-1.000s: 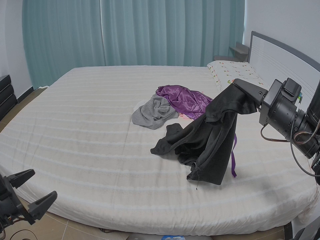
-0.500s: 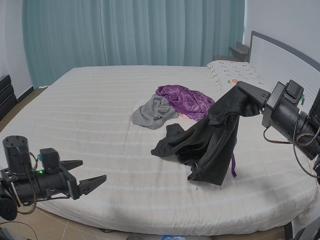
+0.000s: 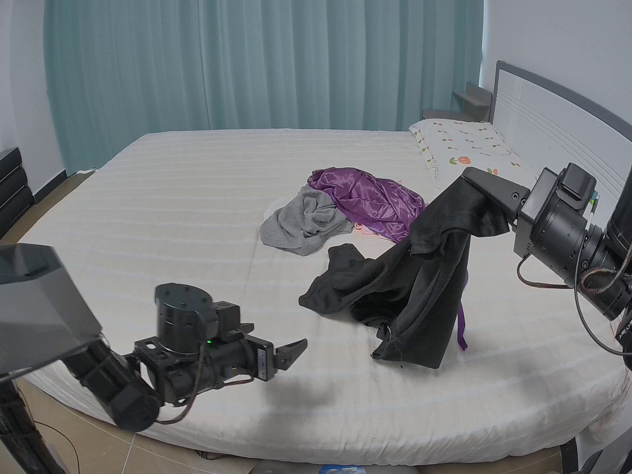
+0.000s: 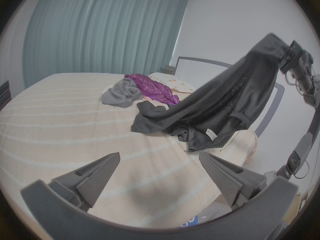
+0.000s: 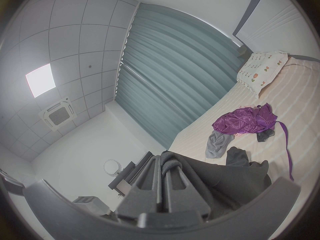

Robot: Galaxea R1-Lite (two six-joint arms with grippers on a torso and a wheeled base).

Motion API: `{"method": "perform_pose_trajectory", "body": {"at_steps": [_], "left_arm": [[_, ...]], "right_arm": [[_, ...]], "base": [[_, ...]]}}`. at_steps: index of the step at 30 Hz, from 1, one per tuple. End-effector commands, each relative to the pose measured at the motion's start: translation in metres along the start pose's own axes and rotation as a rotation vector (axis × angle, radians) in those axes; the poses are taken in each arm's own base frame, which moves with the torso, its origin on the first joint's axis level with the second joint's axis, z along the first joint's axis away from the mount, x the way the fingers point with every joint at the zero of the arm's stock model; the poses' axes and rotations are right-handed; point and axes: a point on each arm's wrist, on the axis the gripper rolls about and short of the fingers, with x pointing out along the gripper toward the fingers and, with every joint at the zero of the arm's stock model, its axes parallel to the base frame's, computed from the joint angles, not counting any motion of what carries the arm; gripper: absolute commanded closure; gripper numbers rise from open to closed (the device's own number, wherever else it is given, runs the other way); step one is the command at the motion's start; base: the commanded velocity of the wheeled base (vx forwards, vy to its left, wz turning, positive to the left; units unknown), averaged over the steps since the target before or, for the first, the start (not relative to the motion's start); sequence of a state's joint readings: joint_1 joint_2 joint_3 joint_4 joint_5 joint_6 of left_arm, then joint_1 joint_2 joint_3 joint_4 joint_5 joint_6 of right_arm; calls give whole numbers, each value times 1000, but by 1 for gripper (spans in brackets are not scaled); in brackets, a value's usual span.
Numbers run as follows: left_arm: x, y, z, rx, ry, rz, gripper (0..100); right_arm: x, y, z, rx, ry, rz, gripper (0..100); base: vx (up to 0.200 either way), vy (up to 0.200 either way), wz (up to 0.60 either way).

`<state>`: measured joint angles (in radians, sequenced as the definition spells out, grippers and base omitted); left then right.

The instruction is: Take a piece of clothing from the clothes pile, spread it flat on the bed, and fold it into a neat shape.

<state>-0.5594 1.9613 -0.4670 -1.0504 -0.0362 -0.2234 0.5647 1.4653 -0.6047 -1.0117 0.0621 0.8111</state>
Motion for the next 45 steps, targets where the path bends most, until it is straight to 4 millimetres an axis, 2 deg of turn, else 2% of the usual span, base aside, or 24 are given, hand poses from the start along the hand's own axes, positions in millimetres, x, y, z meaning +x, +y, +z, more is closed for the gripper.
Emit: {"method": "perform_pose_trajectory", "body": {"at_steps": [1,4,7,8,9,12,14,21,23,29,30,40,41,42,45], "left_arm": [[50,-16,-28,16,70,-16,0],[64,-16,-31,22,68,-15,0],[89,-16,-27,20,38,-4,0],[89,-16,-27,20,38,-4,0],[101,-14,-27,18,23,13,0],[118,-11,-30,15,12,27,0],[136,-7,-31,13,3,46,0],[167,-5,-19,13,-6,91,0],[186,-5,-13,9,-28,97,0],[209,-1,-16,4,-35,118,0],[210,-1,-16,0,-29,118,100],[205,9,-9,-56,-48,141,100],[193,10,4,-97,-68,144,100],[189,12,6,-105,-68,148,100],[154,20,30,-129,-90,171,100]], "right_arm": [[-1,8,0,-12,-1,32,100],[-1,10,0,-12,-1,39,100],[-2,13,2,-18,-11,51,100],[-2,13,2,-18,-11,51,100],[-4,16,4,-18,-15,60,100],[-8,19,3,-15,-13,73,100],[-9,22,4,-16,-18,82,100],[-9,21,4,-16,-15,79,100],[-9,21,5,-15,-20,80,100],[-9,21,5,-17,-19,79,100],[-9,21,5,-17,-18,78,100],[-2,8,5,-24,-18,30,100],[2,0,6,-28,-19,6,100],[3,-2,7,-30,-20,-2,100],[13,-26,8,-34,-12,-74,100]], "base": [[0,0,0],[0,0,0],[0,0,0],[0,0,0],[0,0,0],[0,0,0],[0,0,0],[0,0,0],[0,0,0],[0,0,0],[0,0,0],[0,0,0],[0,0,0],[0,0,0],[0,0,0]]}}
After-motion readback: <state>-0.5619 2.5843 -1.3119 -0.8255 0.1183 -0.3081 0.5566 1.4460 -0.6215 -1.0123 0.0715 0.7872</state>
